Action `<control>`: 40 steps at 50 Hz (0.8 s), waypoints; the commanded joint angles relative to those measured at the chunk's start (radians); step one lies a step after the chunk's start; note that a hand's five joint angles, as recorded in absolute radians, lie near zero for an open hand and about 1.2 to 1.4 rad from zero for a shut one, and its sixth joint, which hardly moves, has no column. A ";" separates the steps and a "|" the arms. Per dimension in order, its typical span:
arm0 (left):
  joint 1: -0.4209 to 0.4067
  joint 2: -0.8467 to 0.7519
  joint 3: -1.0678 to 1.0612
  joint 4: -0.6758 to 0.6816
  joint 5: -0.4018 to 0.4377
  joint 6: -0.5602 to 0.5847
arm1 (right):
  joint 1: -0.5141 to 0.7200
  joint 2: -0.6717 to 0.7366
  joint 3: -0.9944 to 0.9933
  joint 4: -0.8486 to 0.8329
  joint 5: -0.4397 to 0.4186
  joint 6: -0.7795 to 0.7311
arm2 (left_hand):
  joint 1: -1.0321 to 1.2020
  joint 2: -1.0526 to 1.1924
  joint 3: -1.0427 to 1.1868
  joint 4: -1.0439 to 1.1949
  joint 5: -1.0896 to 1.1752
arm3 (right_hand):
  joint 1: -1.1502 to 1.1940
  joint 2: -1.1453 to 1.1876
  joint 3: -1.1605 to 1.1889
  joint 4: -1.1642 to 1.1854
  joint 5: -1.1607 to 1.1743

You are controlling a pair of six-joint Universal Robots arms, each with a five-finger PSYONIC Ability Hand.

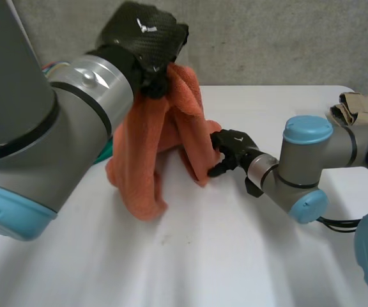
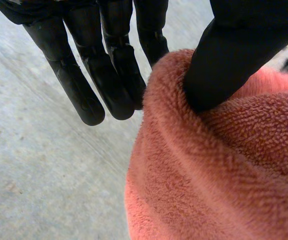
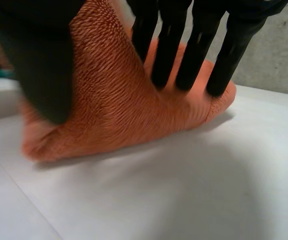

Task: Fold the laundry.

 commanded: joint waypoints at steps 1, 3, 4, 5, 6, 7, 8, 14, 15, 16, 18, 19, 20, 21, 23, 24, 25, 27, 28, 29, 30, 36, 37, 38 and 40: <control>0.008 0.054 -0.029 0.061 0.000 -0.035 | 0.005 -0.046 0.018 -0.022 -0.002 0.155 | 0.311 0.205 0.209 0.199 0.255 | 0.655 0.644 0.659 0.663 0.661; 0.011 0.069 -0.038 0.084 -0.002 -0.035 | -0.004 -0.121 0.060 -0.044 0.002 0.178 | 0.311 0.205 0.209 0.199 0.255 | 0.655 0.644 0.659 0.663 0.661; 0.013 0.077 -0.041 0.091 -0.003 -0.035 | -0.010 -0.149 0.077 -0.056 0.003 0.175 | 0.311 0.205 0.209 0.199 0.255 | 0.655 0.644 0.659 0.663 0.661; 0.014 0.085 -0.044 0.096 -0.003 -0.037 | -0.018 -0.177 0.090 -0.068 0.005 0.167 | 0.311 0.205 0.209 0.199 0.255 | 0.655 0.644 0.659 0.663 0.661; 0.017 0.091 -0.048 0.101 -0.005 -0.037 | -0.032 -0.204 0.105 -0.082 0.005 0.158 | 0.311 0.205 0.209 0.199 0.255 | 0.655 0.644 0.659 0.663 0.661; 0.023 0.109 -0.055 0.108 -0.005 -0.037 | -0.070 -0.270 0.139 -0.108 0.005 0.123 | 0.311 0.205 0.209 0.199 0.255 | 0.655 0.644 0.659 0.663 0.661; 0.026 0.118 -0.061 0.111 -0.005 -0.038 | -0.093 -0.307 0.154 -0.114 0.006 0.097 | 0.311 0.205 0.209 0.199 0.255 | 0.655 0.644 0.659 0.663 0.661; 0.078 0.146 -0.126 0.125 0.001 -0.064 | -0.206 -0.569 0.237 -0.133 0.021 -0.157 | 0.311 0.205 0.209 0.199 0.255 | 0.655 0.644 0.659 0.663 0.661; 0.094 0.146 -0.158 0.131 0.004 -0.078 | -0.208 -0.592 0.236 -0.125 0.020 -0.181 | 0.311 0.205 0.209 0.199 0.255 | 0.655 0.644 0.659 0.663 0.661; 0.100 0.146 -0.175 0.136 0.004 -0.087 | -0.208 -0.614 0.234 -0.118 0.020 -0.195 | 0.311 0.205 0.209 0.199 0.255 | 0.655 0.644 0.659 0.663 0.661; 0.117 0.140 -0.233 0.157 0.004 -0.113 | -0.208 -0.663 0.231 -0.083 0.005 -0.206 | 0.311 0.205 0.209 0.199 0.255 | 0.655 0.644 0.659 0.663 0.661; 0.121 0.137 -0.254 0.165 0.006 -0.124 | -0.208 -0.678 0.229 -0.064 0.000 -0.207 | 0.311 0.205 0.209 0.199 0.255 | 0.655 0.644 0.659 0.663 0.661; 0.126 0.134 -0.277 0.174 0.004 -0.135 | -0.207 -0.688 0.225 -0.043 -0.005 -0.213 | 0.311 0.205 0.209 0.199 0.255 | 0.655 0.644 0.659 0.663 0.661; 0.131 0.129 -0.300 0.183 0.006 -0.146 | -0.208 -0.697 0.217 0.011 -0.023 -0.219 | 0.311 0.205 0.209 0.199 0.255 | 0.655 0.644 0.659 0.663 0.661; 0.140 0.079 -0.383 0.228 0.007 -0.184 | -0.216 -0.691 0.210 0.056 -0.040 -0.221 | 0.311 0.205 0.209 0.199 0.255 | 0.655 0.644 0.659 0.663 0.661; 0.141 0.059 -0.402 0.243 0.007 -0.193 | -0.217 -0.680 0.210 0.092 -0.054 -0.218 | 0.311 0.205 0.209 0.199 0.255 | 0.655 0.644 0.659 0.663 0.661; 0.140 0.008 -0.437 0.277 0.006 -0.208 | -0.217 -0.669 0.210 0.105 -0.054 -0.221 | 0.311 0.205 0.209 0.199 0.255 | 0.655 0.644 0.659 0.663 0.661; 0.138 -0.039 -0.468 0.304 0.006 -0.221 | -0.217 -0.607 0.220 0.126 -0.054 -0.236 | 0.311 0.205 0.209 0.199 0.255 | 0.655 0.644 0.659 0.663 0.661; 0.135 -0.082 -0.488 0.324 0.003 -0.227 | -0.217 -0.587 0.223 0.131 -0.054 -0.245 | 0.311 0.205 0.209 0.199 0.255 | 0.655 0.644 0.659 0.663 0.661; 0.134 -0.101 -0.492 0.332 0.003 -0.227 | -0.217 -0.564 0.226 0.135 -0.052 -0.259 | 0.311 0.205 0.209 0.199 0.255 | 0.655 0.644 0.659 0.663 0.661; 0.134 -0.121 -0.497 0.338 0.001 -0.228 | -0.216 -0.519 0.236 0.154 -0.049 -0.297 | 0.311 0.205 0.209 0.199 0.255 | 0.655 0.644 0.659 0.663 0.661; 0.141 -0.202 -0.486 0.337 0.004 -0.222 | -0.220 -0.375 0.245 0.240 0.006 -0.513 | 0.311 0.205 0.209 0.199 0.255 | 0.655 0.644 0.659 0.663 0.661; 0.144 -0.211 -0.468 0.334 0.006 -0.213 | -0.220 -0.366 0.239 0.252 0.023 -0.552 | 0.311 0.205 0.209 0.199 0.255 | 0.655 0.644 0.659 0.663 0.661; 0.147 -0.214 -0.456 0.337 0.006 -0.212 | -0.220 -0.359 0.233 0.261 0.037 -0.586 | 0.311 0.205 0.209 0.199 0.255 | 0.655 0.644 0.659 0.663 0.661; 0.161 -0.237 -0.381 0.355 0.006 -0.202 | -0.214 -0.352 0.208 0.257 0.063 -0.667 | 0.311 0.205 0.209 0.199 0.255 | 0.655 0.644 0.659 0.663 0.661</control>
